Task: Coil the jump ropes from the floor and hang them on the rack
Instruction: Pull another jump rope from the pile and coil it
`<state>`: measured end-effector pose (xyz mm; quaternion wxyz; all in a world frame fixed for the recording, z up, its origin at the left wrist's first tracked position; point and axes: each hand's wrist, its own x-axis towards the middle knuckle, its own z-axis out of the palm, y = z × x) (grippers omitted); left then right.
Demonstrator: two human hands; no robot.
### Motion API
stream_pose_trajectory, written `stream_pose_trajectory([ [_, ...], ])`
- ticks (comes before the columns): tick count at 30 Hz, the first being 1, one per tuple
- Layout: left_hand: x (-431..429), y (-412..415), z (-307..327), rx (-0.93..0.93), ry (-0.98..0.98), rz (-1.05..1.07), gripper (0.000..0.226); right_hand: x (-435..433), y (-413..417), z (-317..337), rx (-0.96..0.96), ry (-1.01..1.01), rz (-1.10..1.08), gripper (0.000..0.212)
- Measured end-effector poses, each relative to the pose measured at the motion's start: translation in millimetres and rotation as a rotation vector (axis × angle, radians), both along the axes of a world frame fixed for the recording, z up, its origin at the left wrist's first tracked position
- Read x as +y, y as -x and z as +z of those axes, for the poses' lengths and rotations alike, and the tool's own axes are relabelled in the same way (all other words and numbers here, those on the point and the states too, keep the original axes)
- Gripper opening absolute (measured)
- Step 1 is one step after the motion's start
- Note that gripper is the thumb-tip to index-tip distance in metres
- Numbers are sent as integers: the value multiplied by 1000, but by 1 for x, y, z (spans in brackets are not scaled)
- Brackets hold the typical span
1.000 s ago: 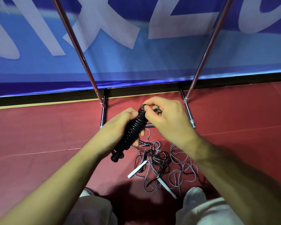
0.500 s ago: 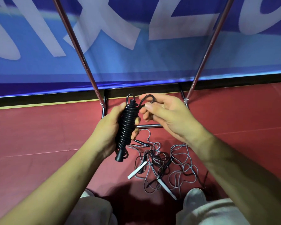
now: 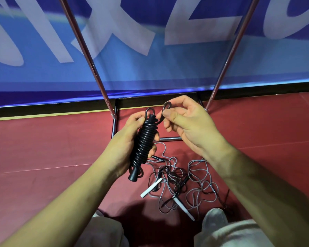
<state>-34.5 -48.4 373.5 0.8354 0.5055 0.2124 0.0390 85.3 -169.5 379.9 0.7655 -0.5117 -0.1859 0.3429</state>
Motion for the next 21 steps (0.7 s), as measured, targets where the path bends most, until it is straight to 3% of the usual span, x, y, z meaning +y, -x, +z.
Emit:
stream_pose_trajectory([
  [3, 0, 0, -2, -39, -69, -11, 33, 0, -2, 1, -116, 82, -28, 19],
  [7, -2, 0, -8, -10, -195, 10, 27, 0, -3, 1, -432, 252, -42, 28],
  [12, 1, 0, -9, 26, -257, 52, 23, -5, -2, -2, -592, 300, 59, 29],
  [14, 2, 1, -9, 28, -298, 53, 22, -6, -4, -1, -563, 313, 84, 23],
  [18, -4, 3, -10, 27, -352, 29, 21, -7, -4, 0, -231, 290, 72, 8],
  [21, -8, 5, -9, 23, -376, 15, 22, -6, -4, -3, -155, 342, 58, 3],
])
